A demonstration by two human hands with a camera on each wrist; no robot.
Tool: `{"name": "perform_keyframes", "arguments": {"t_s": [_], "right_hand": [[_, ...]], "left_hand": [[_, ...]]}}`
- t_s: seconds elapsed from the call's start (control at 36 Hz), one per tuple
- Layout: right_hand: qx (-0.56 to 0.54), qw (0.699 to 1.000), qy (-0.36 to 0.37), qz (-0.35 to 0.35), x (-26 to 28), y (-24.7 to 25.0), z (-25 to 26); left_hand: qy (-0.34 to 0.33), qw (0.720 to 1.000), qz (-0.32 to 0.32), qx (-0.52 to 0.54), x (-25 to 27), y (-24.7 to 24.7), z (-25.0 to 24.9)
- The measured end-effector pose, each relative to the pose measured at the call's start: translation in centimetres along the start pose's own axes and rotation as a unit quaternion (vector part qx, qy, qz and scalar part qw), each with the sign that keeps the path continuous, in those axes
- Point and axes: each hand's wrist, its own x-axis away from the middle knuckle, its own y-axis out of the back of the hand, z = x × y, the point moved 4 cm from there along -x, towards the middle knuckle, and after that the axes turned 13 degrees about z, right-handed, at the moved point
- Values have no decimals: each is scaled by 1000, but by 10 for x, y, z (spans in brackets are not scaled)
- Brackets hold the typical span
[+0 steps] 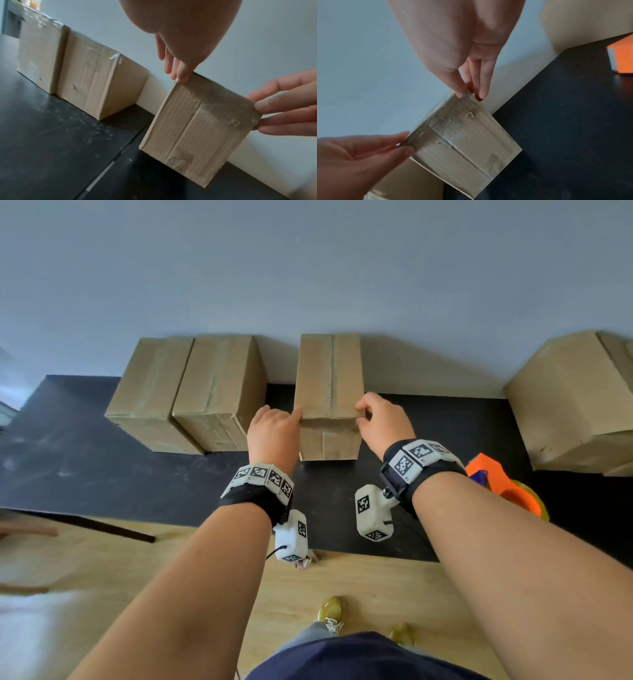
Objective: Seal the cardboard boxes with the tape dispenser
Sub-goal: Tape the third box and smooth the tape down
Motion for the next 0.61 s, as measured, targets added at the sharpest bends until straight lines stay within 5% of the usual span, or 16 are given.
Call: {"name": "perform_keyframes", "arguments": {"t_s": [0.14, 0.36, 0.61], "right_hand": [[-11, 999, 14, 38, -23, -29, 38], [-12, 996, 4, 93, -44, -59, 70], [-31, 995, -9, 91, -47, -60, 73]], "left_hand": [[10, 994, -85, -63, 7, -2, 49], [40, 992, -78, -90, -1, -2, 93], [49, 998, -39, 1, -9, 1, 91]]}}
